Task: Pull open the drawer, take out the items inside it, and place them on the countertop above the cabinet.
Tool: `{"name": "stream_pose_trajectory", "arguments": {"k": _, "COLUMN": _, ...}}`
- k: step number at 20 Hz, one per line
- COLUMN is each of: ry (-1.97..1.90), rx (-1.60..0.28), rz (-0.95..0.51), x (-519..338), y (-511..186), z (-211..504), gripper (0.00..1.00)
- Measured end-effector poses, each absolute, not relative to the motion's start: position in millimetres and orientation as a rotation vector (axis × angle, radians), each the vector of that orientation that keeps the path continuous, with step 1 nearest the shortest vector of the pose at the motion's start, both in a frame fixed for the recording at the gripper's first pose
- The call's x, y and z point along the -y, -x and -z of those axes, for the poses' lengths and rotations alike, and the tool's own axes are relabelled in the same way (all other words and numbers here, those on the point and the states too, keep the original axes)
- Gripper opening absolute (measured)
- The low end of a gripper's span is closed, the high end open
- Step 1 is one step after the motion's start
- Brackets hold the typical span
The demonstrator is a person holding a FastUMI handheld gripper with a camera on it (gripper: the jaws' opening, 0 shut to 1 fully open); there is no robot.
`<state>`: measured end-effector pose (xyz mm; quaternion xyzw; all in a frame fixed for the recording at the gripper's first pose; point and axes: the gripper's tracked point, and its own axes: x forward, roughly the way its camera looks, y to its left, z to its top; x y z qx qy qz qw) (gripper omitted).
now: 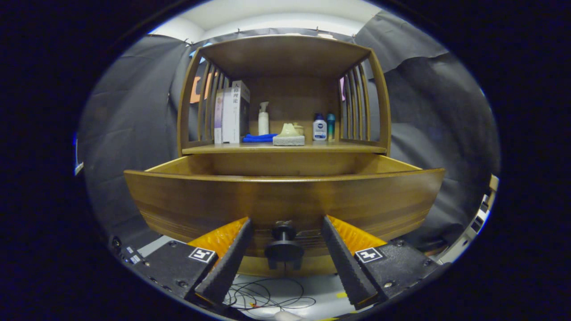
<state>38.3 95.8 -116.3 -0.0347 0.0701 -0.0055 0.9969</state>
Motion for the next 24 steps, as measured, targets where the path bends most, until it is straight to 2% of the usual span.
{"name": "stream_pose_trajectory", "arguments": {"k": 24, "ry": 0.07, "rx": -0.079, "rz": 0.004, "x": -106, "y": -133, "z": 106, "gripper": 0.98}}
